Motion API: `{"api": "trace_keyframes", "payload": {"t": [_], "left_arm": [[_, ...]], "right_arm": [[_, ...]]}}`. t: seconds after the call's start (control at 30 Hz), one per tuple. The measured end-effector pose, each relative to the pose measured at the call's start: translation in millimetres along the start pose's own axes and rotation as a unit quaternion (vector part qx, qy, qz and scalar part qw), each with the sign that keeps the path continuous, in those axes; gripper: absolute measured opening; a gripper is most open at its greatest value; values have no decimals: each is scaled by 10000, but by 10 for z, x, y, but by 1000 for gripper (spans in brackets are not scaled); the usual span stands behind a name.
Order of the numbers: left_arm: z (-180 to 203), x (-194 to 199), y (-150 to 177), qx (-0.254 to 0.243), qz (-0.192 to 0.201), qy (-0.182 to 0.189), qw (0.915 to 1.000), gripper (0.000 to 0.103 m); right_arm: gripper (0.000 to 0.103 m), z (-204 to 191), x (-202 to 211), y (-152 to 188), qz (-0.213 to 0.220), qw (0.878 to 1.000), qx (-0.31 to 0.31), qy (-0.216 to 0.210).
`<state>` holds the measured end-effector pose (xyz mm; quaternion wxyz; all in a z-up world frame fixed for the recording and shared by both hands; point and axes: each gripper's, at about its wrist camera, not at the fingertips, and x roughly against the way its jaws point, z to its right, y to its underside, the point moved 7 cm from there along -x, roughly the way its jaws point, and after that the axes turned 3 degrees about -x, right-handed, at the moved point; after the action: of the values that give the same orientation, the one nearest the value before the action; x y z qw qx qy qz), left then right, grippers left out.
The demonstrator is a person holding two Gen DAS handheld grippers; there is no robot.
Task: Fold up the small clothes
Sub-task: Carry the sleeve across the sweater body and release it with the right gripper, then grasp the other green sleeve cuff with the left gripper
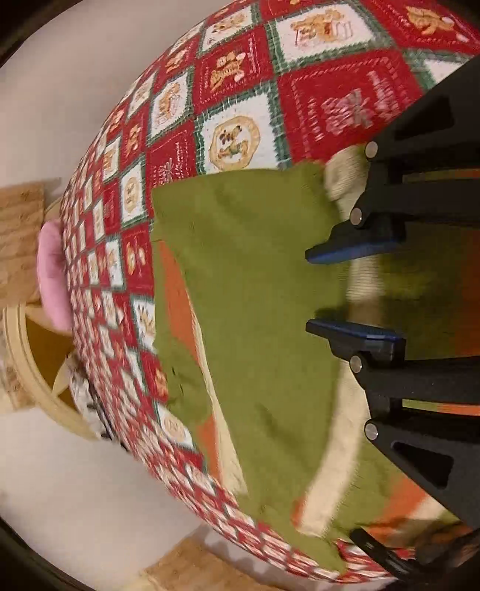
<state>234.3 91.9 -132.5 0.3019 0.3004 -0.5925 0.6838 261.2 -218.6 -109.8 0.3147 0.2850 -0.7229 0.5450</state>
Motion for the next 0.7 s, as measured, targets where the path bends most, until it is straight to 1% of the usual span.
{"api": "trace_keyframes", "payload": {"t": [0.03,0.1,0.13,0.2,0.27,0.3,0.37,0.43,0.5,0.53,0.6,0.7], "left_arm": [[28,5,-6,-119,-52,-11,9999,103],[99,21,-63,-298,-105,-6,9995,103],[140,39,-133,-315,-54,6,9995,103],[227,76,-310,-255,129,78,9996,103],[355,83,-515,-206,315,89,9993,103],[432,67,-627,-248,410,5,9988,103],[589,-39,-815,-504,522,-283,9970,103],[740,-196,-939,-894,545,-621,9926,103],[828,-337,-981,-1215,554,-879,9871,103],[857,-416,-978,-1353,526,-1019,9841,103],[868,-558,-959,-1481,372,-1137,9817,103],[825,-719,-892,-1422,44,-1131,9834,103]], "right_arm": [[32,61,93,-19,107,9999,-99,-58],[32,272,326,-127,488,9974,-524,-82],[32,382,420,-228,700,9947,-748,7],[32,456,466,-376,878,9929,-800,96],[32,386,381,-481,859,9937,-688,212],[32,333,297,-512,793,9946,-606,293],[32,228,105,-491,665,9958,-431,456],[32,137,-68,-386,533,9971,-397,374],[32,85,-192,-254,438,9978,-361,348],[32,77,-240,-205,388,9980,-320,385],[32,84,-299,-162,351,9981,-287,416],[32,130,-294,-136,362,9981,-392,299]]}}
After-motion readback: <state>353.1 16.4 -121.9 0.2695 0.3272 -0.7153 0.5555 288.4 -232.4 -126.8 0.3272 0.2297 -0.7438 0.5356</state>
